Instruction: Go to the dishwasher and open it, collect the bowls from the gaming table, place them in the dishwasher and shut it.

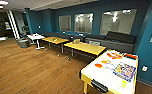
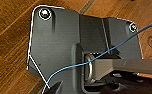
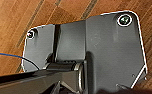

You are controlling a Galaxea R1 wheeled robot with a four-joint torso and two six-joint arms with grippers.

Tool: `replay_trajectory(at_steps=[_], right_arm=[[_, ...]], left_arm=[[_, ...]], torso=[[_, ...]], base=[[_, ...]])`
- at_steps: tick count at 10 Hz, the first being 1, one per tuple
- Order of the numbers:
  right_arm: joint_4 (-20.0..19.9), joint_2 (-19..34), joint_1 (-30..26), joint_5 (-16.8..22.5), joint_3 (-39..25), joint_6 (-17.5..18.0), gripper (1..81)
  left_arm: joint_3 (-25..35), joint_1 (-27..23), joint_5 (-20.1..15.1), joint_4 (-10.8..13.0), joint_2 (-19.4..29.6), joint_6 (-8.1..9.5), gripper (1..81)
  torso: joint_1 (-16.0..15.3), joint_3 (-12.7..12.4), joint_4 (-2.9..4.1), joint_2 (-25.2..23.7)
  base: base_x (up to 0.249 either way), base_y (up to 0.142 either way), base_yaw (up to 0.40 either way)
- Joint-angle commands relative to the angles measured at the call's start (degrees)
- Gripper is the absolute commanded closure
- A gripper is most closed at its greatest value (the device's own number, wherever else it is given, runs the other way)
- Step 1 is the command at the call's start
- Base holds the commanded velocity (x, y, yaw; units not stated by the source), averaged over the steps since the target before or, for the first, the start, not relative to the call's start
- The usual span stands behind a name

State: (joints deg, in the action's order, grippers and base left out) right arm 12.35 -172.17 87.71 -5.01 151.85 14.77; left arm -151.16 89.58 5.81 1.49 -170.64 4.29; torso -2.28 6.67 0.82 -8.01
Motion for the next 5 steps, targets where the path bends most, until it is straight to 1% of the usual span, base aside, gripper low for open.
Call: replay_trajectory(at_steps=[1, 5], right_arm=[[-0.57, -0.22, -2.84, 2.55, 0.63, -0.01, 1.0], [-0.57, -0.48, -2.84, 2.46, 0.72, -0.36, 1.0]], left_arm=[[0.17, -2.34, -3.09, -0.26, 0.04, -0.34, 1.0], [0.43, -2.34, -3.09, -0.17, -0.14, -0.34, 1.0]], torso=[[0.00, 0.00, 0.00, 0.00], [0.00, 0.00, 0.00, 0.00]], base=[[0.000, -0.295, 0.000], [0.000, -0.296, 0.000]])
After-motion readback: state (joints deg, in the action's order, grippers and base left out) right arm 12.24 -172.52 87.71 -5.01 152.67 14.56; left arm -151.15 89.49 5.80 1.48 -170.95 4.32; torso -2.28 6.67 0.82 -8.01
